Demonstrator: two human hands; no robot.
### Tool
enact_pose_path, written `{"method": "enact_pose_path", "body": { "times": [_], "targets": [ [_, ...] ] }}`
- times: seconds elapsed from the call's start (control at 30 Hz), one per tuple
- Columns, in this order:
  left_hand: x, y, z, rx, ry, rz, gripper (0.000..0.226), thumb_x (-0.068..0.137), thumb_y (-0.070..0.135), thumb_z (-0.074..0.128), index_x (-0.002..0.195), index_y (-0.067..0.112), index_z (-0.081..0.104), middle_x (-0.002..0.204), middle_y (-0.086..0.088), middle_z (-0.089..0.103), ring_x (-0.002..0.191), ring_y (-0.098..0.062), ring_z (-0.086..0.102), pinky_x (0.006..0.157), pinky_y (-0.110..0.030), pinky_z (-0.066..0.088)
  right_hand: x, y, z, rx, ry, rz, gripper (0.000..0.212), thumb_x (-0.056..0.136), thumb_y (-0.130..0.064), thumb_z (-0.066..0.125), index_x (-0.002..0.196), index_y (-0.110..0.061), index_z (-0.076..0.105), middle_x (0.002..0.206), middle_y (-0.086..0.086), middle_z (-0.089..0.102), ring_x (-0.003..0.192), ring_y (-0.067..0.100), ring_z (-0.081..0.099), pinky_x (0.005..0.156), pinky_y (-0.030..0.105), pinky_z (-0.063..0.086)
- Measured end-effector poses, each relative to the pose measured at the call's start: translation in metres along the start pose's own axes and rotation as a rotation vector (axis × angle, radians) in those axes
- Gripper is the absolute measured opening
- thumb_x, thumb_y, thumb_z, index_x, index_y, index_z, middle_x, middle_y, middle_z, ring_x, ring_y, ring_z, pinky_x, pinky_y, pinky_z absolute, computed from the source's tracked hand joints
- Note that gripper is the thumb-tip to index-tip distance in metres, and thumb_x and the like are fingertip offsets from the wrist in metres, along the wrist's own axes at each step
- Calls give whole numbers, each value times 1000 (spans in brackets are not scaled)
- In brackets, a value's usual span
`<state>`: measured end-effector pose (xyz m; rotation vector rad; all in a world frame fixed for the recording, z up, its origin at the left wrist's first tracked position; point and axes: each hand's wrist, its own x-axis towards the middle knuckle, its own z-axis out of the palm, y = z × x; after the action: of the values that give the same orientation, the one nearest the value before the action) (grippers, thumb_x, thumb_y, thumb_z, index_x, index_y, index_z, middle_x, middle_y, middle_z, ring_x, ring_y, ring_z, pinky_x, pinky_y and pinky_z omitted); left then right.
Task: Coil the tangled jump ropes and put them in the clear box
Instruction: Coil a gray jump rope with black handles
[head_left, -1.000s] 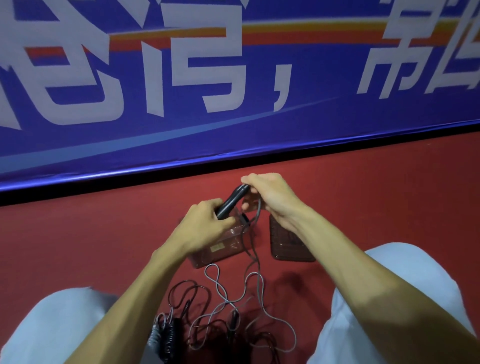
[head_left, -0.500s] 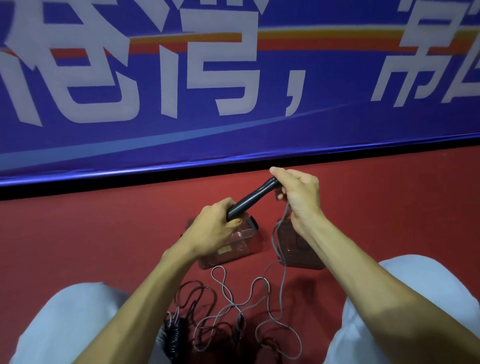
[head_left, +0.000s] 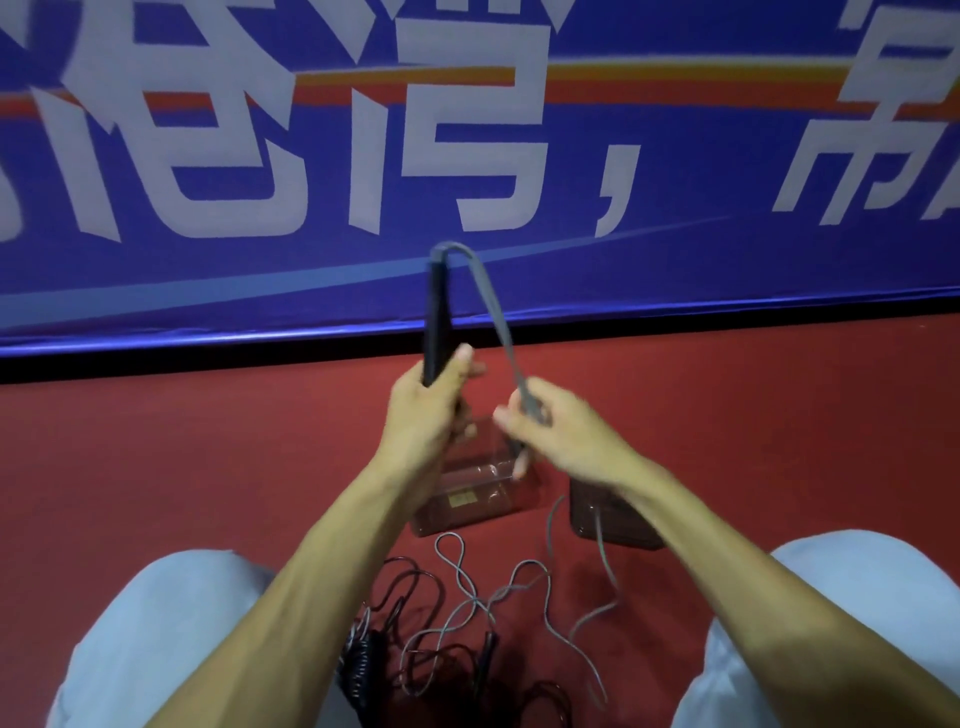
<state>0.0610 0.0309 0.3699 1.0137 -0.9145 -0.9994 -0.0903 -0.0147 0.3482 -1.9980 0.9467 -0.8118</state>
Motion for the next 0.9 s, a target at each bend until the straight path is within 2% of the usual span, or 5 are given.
{"method": "enact_pose_path", "body": {
  "times": [0.13,0.33,0.6,0.73,0.9],
  "targets": [
    [7,11,-10,-244,69,-29,17,99,25,53,87,14,51,106,-21,70,38,-7,30,38,-17,31,-11,11,27,-274,-299,35,20,96,-18,55,81,-27,45,56,-7,58,61,16,67,56,19,44],
    [10,8,-24,-198,175,6,23,100,30,52,87,11,47,83,-11,69,40,-8,33,39,-19,30,-11,2,32,-304,-368,28,21,101,-23,44,80,-24,48,54,-6,58,66,14,68,70,25,51],
    [19,-1,-34,263,415,143,31,94,42,56,107,15,46,69,1,58,54,-15,49,58,-33,38,-14,-15,0,-416,-338,-23,15,99,-24,50,87,-15,53,64,-4,64,65,6,67,66,23,49],
    [15,-2,-36,743,259,219,30,95,44,54,99,14,53,72,1,57,71,-28,53,59,-33,35,-17,-21,-16,-290,-156,-115,11,97,-17,51,97,-24,59,61,-14,58,53,6,60,62,23,54],
    [13,-24,-33,1238,-17,117,49,86,68,47,100,21,55,94,-13,69,93,-40,62,67,-39,43,-10,-16,-26,-437,100,-353,16,93,-20,57,103,-15,69,94,-5,69,87,9,62,81,22,45]
  ]
}}
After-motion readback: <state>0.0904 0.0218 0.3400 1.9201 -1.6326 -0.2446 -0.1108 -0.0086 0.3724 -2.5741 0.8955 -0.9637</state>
